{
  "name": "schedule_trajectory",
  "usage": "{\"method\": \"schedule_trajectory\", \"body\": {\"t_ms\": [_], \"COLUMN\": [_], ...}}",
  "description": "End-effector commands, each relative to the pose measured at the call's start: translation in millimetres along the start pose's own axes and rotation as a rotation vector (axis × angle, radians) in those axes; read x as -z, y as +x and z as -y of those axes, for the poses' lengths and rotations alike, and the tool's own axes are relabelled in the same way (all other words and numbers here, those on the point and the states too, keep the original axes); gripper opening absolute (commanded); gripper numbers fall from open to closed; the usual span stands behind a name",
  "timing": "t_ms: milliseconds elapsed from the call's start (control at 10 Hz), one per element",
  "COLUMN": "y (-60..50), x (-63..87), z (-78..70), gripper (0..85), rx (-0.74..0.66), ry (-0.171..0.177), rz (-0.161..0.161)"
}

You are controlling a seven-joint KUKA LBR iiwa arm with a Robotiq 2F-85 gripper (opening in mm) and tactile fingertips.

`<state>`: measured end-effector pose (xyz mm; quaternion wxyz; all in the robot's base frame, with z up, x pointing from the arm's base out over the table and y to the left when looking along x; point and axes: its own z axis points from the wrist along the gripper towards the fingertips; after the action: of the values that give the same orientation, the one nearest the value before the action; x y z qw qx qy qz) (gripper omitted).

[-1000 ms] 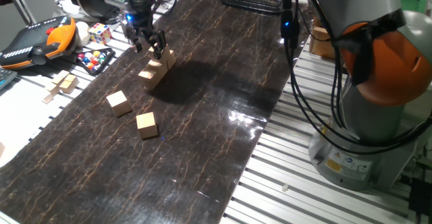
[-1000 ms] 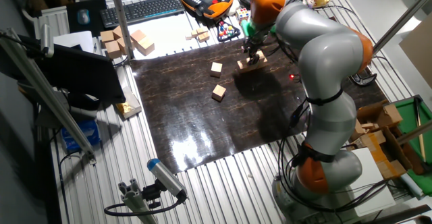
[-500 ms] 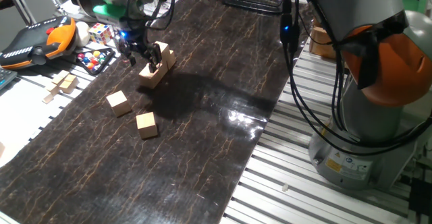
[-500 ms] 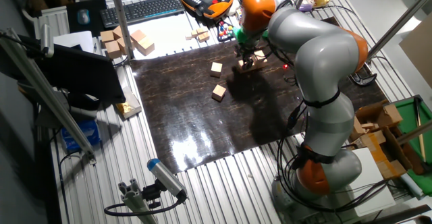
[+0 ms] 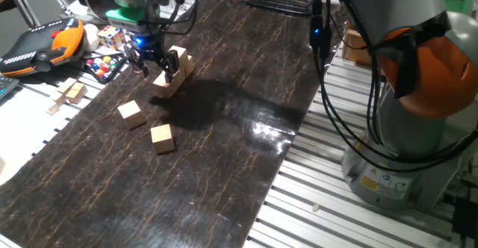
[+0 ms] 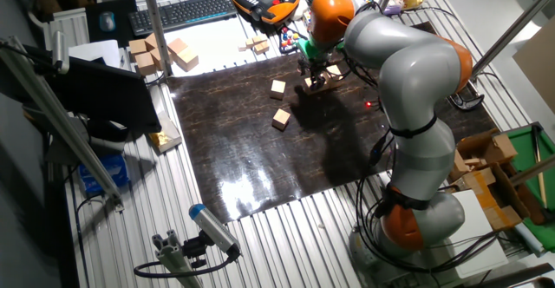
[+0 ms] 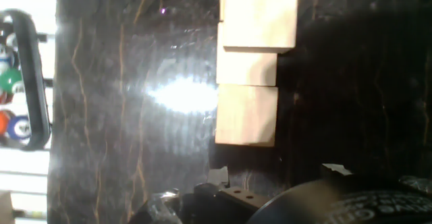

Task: Stack the blocks into a pyramid shape

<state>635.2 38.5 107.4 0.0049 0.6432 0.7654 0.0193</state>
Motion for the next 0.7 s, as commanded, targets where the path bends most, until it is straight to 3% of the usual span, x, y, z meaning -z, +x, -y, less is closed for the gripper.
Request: {"method": "schedule_trajectory", "body": {"t_ms": [0,300,600], "y": [-0.5,0.2,-0.7], "x": [0.1,-0.9,-1.3], "z": [-0.2,-0.7,-1.1], "gripper": [67.0,69.7,70.0], "rx": [-0.024,-0.139,-0.154], "ry": [-0.002,0.000,0.002], "rz": [-0.003,-0.001,0.009]}}
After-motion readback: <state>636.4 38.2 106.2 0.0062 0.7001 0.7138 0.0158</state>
